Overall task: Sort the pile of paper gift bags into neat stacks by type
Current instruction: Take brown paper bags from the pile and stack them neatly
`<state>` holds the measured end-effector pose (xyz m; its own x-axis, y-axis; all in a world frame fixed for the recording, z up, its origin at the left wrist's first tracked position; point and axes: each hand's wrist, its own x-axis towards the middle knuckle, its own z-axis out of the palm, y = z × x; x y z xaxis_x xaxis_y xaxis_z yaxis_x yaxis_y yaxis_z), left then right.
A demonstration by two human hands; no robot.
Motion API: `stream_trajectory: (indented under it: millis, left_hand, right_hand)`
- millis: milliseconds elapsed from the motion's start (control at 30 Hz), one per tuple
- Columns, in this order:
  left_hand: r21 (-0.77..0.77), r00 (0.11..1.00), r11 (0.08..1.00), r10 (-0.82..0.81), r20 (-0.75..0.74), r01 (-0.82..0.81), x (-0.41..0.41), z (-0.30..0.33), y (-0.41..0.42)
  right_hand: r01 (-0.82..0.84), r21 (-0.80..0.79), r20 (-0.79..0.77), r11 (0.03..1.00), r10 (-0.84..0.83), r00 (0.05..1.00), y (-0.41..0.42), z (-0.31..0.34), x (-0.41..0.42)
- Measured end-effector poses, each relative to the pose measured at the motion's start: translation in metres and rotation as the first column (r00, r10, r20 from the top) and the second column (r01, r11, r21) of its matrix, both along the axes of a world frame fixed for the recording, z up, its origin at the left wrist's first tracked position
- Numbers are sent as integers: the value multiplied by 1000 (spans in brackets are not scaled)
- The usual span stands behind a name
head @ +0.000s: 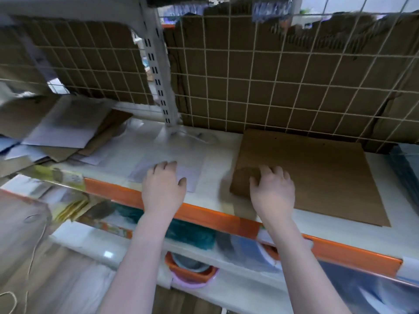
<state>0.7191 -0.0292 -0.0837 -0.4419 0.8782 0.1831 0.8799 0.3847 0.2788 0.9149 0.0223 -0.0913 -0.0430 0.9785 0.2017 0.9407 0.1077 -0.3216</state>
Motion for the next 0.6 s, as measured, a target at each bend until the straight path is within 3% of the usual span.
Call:
stream_trajectory:
  millis: [100,333,600]
  left_hand:
    - [36,999,998,45,21,-46,-63,1,-31]
    - [48,990,989,140,-7,-140,-206,6,-93]
    - [90,976,973,206,75,-213,-317,12,-96]
  right_hand:
    - [-5,85,-95,996,13,995,-24,-2,-61]
    - [-87,60,-88,994,92,992,-72,0,-207]
    - [-110,32,-103,993,113,988,-59,14,-321]
